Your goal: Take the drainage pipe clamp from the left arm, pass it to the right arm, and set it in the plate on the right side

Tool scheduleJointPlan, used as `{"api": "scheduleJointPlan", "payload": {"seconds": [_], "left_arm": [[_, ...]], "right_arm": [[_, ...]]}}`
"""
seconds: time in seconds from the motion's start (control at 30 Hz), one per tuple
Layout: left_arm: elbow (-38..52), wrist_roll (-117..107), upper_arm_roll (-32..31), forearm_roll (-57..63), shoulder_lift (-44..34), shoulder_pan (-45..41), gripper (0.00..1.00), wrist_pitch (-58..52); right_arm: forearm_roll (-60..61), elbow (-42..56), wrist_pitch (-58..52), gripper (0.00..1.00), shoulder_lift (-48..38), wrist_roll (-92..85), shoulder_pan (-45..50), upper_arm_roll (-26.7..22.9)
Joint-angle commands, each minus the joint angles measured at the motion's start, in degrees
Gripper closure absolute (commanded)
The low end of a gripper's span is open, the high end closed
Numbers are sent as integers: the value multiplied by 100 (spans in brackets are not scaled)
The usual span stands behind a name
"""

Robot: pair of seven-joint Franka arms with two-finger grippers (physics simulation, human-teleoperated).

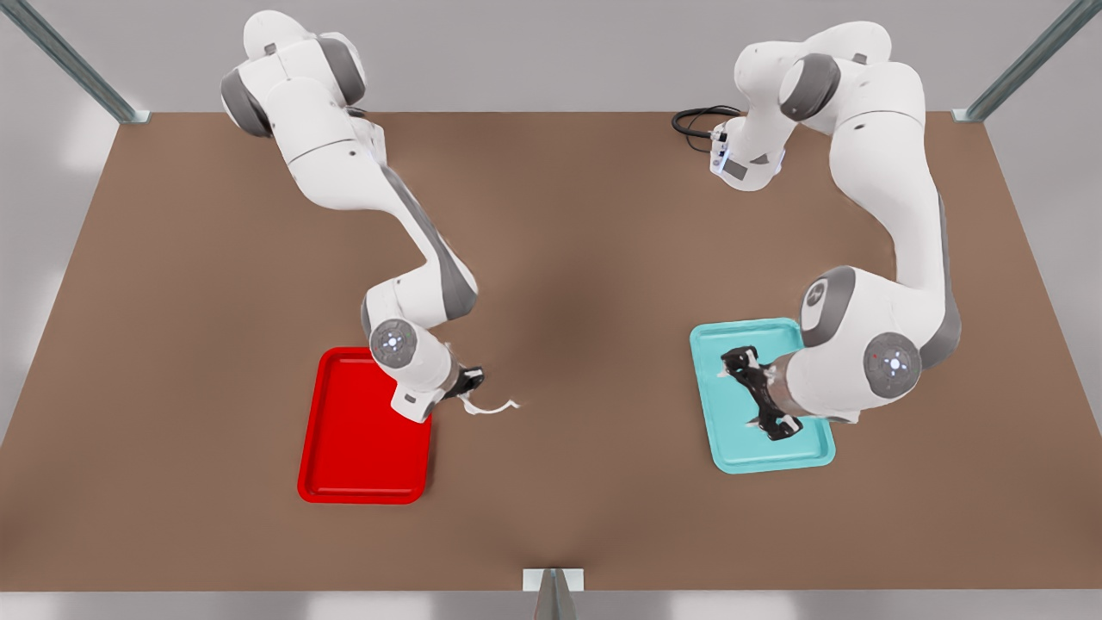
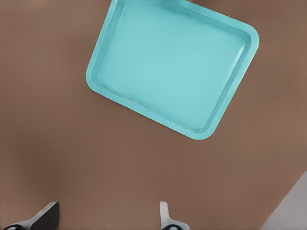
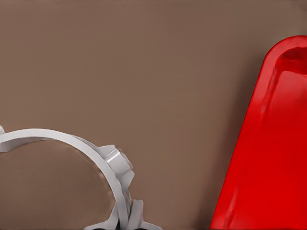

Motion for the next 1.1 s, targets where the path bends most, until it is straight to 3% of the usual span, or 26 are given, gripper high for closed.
{"api": "scheduleJointPlan", "payload": {"seconds": [0.0,0.03,0.07,0.1,0.13,0.2,0.37,0.4,0.43,0.6,0.73,0.77,0.9,1.07], "left_arm": [[45,11388,3,271,-230,357,0,-1707],[-86,13531,3,874,-309,384,0,-1708],[-1850,15049,3,1861,-1530,217,0,-637],[-2618,15270,3,2109,-2226,226,0,-186],[-2424,15200,-49,1502,-2129,191,0,-688],[-2363,14540,-85,1423,-2111,41,0,-1092],[-2301,14549,-94,1018,-2129,85,0,-1338],[-2301,14549,-94,1018,-2129,85,0,-1338],[-2301,14540,-94,1018,-2129,85,0,-1338],[-2301,14531,-102,1018,-2129,76,0,-1417],[-2293,14514,-181,1018,-2138,67,0,-1426],[-2301,14505,-217,1018,-2138,76,0,-1426],[-2293,14338,-234,1053,-2138,50,0,-1426],[-2293,14347,-225,1097,-2129,41,0,-1409]], "right_arm": [[-74,-90,-139,79,-27,-119,-389,-13],[-178,-108,-218,79,-18,-259,-626,-30],[-688,-196,-218,79,25,-365,-899,-39],[-855,-231,-209,79,43,-524,-943,-57],[-1084,-231,-139,79,140,-532,-1093,-57],[-1295,-240,-60,79,245,-585,-1268,-57],[-1330,-460,186,79,342,-585,-1313,-180],[-1330,-469,186,23,342,-506,-1304,-180],[-1330,-460,178,0,333,-497,-1277,-180],[-1287,-390,-155,0,105,-506,-1251,-162],[-1304,1025,-4092,0,-1354,-401,-1304,-294],[-1304,1061,-4507,0,-1881,-216,-1304,-452],[-1040,393,-4551,0,-2761,-146,-1795,-566],[-1005,-3,-4278,0,-2989,-154,-1796,-558]]}}
